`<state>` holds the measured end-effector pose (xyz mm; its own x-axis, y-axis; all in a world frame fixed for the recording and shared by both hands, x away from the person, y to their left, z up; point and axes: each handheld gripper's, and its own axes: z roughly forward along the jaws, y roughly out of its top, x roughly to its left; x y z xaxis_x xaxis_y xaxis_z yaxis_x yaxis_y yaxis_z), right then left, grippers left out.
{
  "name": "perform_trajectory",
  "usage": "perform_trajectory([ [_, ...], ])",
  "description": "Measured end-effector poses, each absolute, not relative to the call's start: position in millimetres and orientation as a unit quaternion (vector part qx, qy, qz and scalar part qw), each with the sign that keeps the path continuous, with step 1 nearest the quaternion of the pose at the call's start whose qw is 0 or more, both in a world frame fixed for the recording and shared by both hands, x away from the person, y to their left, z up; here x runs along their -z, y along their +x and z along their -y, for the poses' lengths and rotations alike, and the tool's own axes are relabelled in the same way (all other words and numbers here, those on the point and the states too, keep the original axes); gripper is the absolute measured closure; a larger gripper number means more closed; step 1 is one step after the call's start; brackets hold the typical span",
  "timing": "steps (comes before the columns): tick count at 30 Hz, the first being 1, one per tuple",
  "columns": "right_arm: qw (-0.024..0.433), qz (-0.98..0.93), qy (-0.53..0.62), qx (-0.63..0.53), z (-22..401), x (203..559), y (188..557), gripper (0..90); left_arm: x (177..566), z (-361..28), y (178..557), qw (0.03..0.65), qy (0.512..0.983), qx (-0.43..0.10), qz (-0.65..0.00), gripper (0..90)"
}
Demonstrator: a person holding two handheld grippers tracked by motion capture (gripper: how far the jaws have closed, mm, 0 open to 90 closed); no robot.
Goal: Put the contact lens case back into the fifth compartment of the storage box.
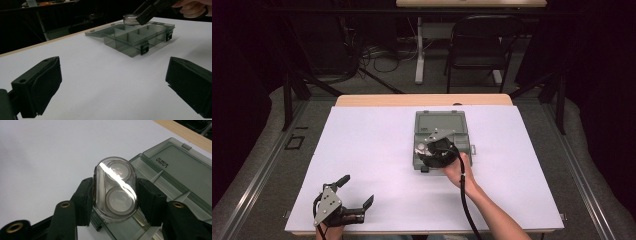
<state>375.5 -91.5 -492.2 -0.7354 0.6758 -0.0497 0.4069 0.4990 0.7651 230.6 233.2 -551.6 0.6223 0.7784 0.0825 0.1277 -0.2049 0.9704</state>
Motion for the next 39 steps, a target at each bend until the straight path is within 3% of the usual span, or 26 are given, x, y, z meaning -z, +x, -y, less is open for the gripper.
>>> perform_trajectory([
  [39,0.164,-0.853,0.368,-0.330,75,505,388,49.2,551,-232,231,0.546,0.714,-0.299,-0.319,0.3],
])
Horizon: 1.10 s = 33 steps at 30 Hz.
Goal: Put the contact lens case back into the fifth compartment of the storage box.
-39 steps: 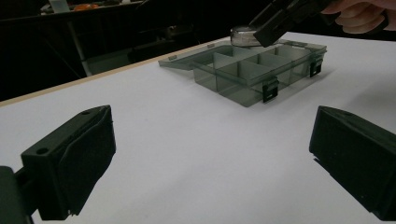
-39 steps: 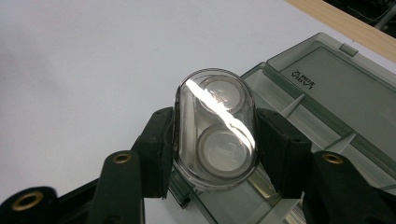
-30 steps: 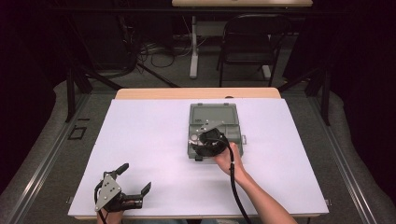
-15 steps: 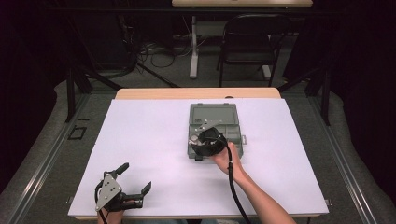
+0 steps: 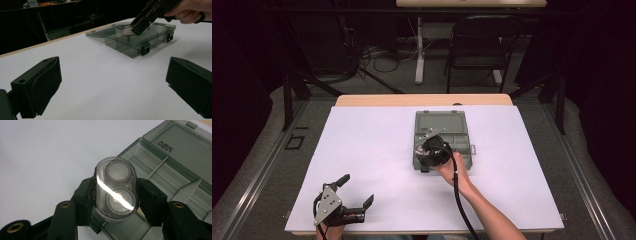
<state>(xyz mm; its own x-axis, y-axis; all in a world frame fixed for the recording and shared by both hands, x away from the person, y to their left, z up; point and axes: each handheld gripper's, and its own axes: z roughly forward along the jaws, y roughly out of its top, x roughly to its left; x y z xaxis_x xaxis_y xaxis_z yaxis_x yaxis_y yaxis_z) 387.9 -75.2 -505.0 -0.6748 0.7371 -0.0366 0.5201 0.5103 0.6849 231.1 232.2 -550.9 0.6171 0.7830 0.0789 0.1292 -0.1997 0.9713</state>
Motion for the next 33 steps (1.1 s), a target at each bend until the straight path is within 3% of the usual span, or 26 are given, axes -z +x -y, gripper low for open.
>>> perform_trajectory([
  [16,0.194,-0.863,0.373,-0.280,62,509,387,48.0,550,-233,231,0.546,0.715,-0.301,-0.318,0.2],
  [23,0.171,-0.860,0.365,-0.313,70,501,381,27.3,550,-232,231,0.545,0.716,-0.300,-0.316,0.3],
  [33,0.137,-0.856,0.360,-0.346,94,496,374,14.4,549,-232,230,0.547,0.714,-0.302,-0.316,0.3],
])
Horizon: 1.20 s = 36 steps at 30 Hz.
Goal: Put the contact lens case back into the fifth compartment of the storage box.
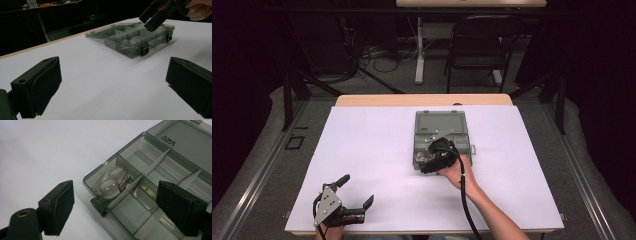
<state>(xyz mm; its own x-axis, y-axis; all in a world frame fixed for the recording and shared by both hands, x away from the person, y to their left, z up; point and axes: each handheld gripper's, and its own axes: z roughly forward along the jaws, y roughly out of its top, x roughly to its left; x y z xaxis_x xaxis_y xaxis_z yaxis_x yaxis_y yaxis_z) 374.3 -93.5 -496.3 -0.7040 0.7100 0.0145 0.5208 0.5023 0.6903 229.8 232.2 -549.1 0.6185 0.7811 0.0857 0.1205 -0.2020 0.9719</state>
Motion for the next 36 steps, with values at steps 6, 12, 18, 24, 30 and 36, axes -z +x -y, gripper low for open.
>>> perform_trajectory([
  [6,0.128,-0.852,0.350,-0.368,109,492,367,7.2,550,-230,231,0.545,0.718,-0.299,-0.313,0.3],
  [12,0.117,-0.844,0.345,-0.394,129,489,357,3.6,550,-230,232,0.545,0.718,-0.298,-0.313,0.3],
  [18,0.115,-0.841,0.341,-0.404,148,490,348,2.8,550,-230,231,0.545,0.717,-0.299,-0.315,0.3],
  [24,0.127,-0.837,0.337,-0.413,165,493,336,3.1,550,-230,231,0.545,0.718,-0.299,-0.315,0.3],
  [30,0.131,-0.831,0.338,-0.421,185,498,325,2.5,550,-230,231,0.544,0.718,-0.298,-0.315,0.3],
  [36,0.139,-0.823,0.335,-0.438,202,502,314,1.9,550,-230,231,0.544,0.719,-0.298,-0.315,0.3],
])
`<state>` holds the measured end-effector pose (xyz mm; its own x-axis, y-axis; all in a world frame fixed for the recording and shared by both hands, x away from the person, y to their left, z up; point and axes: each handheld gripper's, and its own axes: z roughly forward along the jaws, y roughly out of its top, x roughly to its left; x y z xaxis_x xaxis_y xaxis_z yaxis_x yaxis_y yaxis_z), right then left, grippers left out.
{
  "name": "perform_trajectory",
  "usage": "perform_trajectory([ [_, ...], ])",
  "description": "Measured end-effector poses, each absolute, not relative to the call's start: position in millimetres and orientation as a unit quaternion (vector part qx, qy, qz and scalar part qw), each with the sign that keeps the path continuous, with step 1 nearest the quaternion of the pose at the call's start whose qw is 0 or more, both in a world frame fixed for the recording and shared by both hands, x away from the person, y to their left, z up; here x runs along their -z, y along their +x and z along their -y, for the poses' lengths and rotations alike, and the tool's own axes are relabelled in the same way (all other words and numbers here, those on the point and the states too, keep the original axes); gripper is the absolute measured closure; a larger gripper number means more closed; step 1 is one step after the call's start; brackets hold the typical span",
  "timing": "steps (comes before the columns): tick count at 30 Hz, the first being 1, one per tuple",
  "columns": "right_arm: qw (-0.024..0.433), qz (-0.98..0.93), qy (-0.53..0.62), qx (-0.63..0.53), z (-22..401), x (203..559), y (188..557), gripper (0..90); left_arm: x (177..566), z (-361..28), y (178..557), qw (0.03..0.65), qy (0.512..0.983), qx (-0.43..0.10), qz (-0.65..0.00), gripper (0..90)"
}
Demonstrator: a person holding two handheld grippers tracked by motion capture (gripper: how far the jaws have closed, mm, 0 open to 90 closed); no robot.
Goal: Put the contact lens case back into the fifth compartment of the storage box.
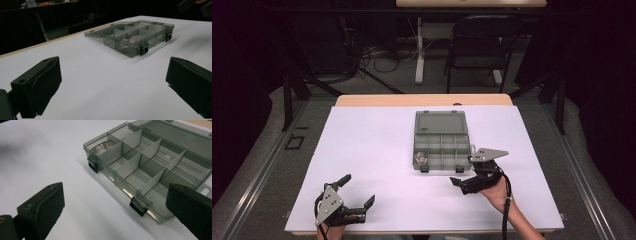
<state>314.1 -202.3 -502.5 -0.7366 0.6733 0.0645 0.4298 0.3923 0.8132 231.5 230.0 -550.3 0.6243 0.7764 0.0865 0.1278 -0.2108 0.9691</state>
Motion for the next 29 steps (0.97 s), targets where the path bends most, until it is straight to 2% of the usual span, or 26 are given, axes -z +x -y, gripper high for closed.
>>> perform_trajectory([
  [20,0.179,-0.797,0.337,-0.468,246,533,277,0.0,551,-230,231,0.542,0.719,-0.299,-0.317,0.3],
  [23,0.197,-0.785,0.337,-0.481,254,537,269,0.0,551,-229,231,0.541,0.720,-0.298,-0.317,0.3],
  [29,0.195,-0.785,0.337,-0.482,257,539,266,0.0,552,-228,231,0.538,0.723,-0.296,-0.317,0.3],
])
